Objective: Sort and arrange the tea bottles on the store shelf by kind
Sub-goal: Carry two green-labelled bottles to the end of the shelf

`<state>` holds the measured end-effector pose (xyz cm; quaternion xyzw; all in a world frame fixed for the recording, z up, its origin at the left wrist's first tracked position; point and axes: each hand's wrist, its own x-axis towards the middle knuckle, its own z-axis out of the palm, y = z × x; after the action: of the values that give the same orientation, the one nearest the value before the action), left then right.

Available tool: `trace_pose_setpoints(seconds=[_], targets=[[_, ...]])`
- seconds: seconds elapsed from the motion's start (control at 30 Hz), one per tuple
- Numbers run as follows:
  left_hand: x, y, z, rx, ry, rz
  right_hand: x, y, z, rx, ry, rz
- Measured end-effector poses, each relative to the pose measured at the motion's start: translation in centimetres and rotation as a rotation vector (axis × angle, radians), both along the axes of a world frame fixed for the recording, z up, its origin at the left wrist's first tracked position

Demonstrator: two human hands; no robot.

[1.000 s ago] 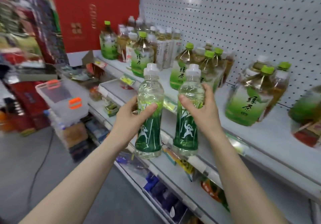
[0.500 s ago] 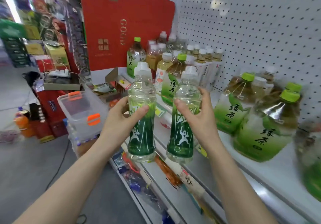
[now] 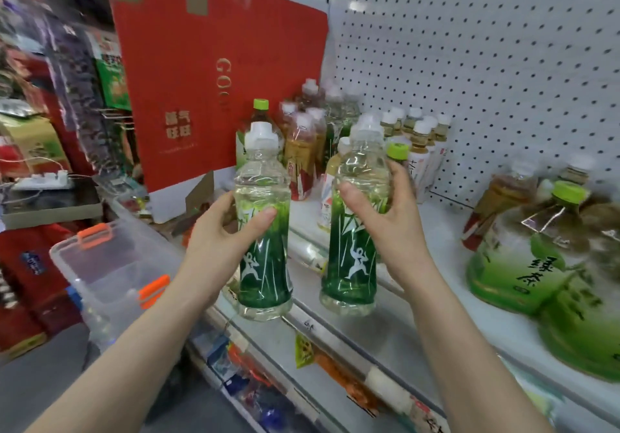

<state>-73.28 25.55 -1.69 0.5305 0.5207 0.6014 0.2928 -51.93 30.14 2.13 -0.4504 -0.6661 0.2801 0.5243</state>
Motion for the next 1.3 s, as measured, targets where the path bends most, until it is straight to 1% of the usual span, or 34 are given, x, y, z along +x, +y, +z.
trace_pose_setpoints(seconds=[0.2, 0.33, 0.43, 0.63, 0.7, 0.8, 0.93, 1.03, 1.2, 1.3], targets=[[-4.4, 4.7, 1.0, 0.014, 0.018, -0.105, -3.5, 1.5, 0.5, -0.022, 0.011, -0.140], [-5.5, 7.8, 0.9, 0.005, -0.002, -0.165, -4.5, 2.6, 1.9, -0.043, 0.045, -0.175], [-5.7, 10.1, 1.1, 0.025, 0.026, -0.172, -5.1, 4.8, 4.8, -0.050, 0.044, -0.178], [-5.3, 13.9, 2.5, 0.065, 0.042, -0.212, -5.4, 12.0, 11.9, 0.074, 0.039, -0.127], [-5.3, 14.9, 2.7, 0.069, 0.050, -0.204, -5.5, 14.5, 13.8, 0.062, 0.012, -0.133], [-5.2, 16.1, 2.6, 0.051, 0.047, -0.208, -5.3, 17.8, 15.5, -0.004, -0.032, -0.137], [-6.0, 17.4, 2.0, 0.036, 0.049, -0.243, -5.2, 20.9, 15.5, -0.080, -0.138, -0.174], [-6.8, 18.3, 1.6, 0.021, 0.050, -0.274, -5.1, 22.8, 14.9, -0.222, -0.154, -0.206], [-7.8, 19.6, 0.8, -0.010, 0.044, -0.310, -5.6, 24.3, 15.1, -0.464, -0.347, -0.210], [-8.1, 20.2, 0.1, -0.033, 0.033, -0.329, -6.6, 24.0, 15.0, -0.573, -0.428, -0.198]])
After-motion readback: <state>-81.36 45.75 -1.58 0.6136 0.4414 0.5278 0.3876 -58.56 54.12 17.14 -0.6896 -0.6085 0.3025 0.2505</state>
